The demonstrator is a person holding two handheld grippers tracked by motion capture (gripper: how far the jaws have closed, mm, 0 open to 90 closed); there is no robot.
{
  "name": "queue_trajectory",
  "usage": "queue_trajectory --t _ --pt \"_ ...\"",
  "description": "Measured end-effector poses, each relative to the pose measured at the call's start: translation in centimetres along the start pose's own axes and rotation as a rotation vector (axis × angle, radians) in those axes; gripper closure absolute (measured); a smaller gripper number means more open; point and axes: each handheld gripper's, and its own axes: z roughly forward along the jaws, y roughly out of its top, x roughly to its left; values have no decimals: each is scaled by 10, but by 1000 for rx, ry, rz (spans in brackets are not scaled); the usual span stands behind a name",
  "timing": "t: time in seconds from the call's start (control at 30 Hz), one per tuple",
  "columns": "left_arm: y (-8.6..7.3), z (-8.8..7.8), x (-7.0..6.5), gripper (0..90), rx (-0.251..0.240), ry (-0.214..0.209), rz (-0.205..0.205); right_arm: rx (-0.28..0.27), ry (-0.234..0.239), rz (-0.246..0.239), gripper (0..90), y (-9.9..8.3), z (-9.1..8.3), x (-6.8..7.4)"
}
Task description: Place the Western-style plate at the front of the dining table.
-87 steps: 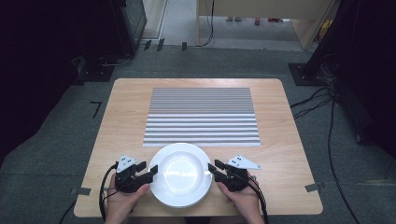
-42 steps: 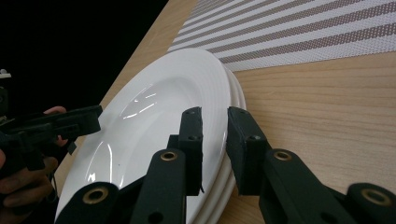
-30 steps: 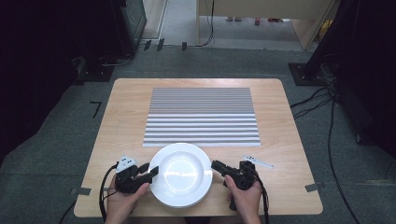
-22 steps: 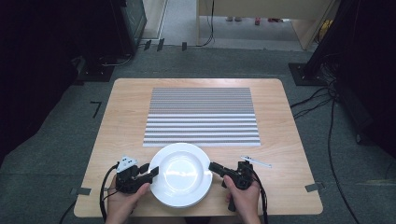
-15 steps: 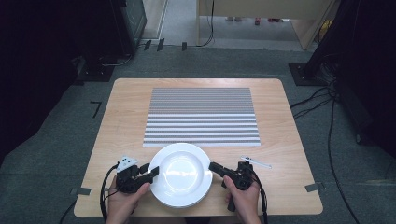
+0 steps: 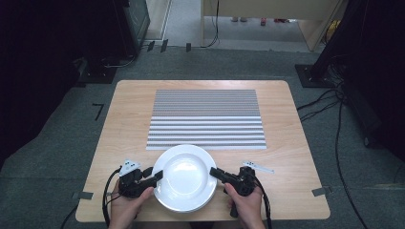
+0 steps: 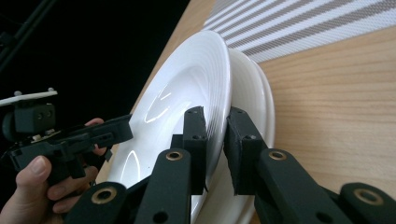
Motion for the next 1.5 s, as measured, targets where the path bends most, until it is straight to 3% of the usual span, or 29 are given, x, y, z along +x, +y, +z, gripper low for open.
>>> queue_trajectory --t 0.5,0.67,0.8,1.0,1.3,1.37,1.5 --pt "-4 -1 2 528 -30 -22 -30 -63 64 -63 813 -2 3 1" --pt "-6 -1 -1 520 -41 0 -20 -75 71 -78 815 -2 4 4" --pt "-8 -2 2 522 -58 -17 -52 -86 79 -88 815 -2 6 3" --pt "-11 -2 5 579 -87 -28 -90 -93 81 -78 818 -3 7 2" --pt "-16 -6 10 667 -148 -41 -133 -131 81 -22 839 -7 10 6" --pt "-16 -9 12 679 -176 -69 -169 -148 86 -18 845 -7 10 7" --pt "-16 -10 12 693 -193 -86 -180 -168 89 -6 852 -6 9 11"
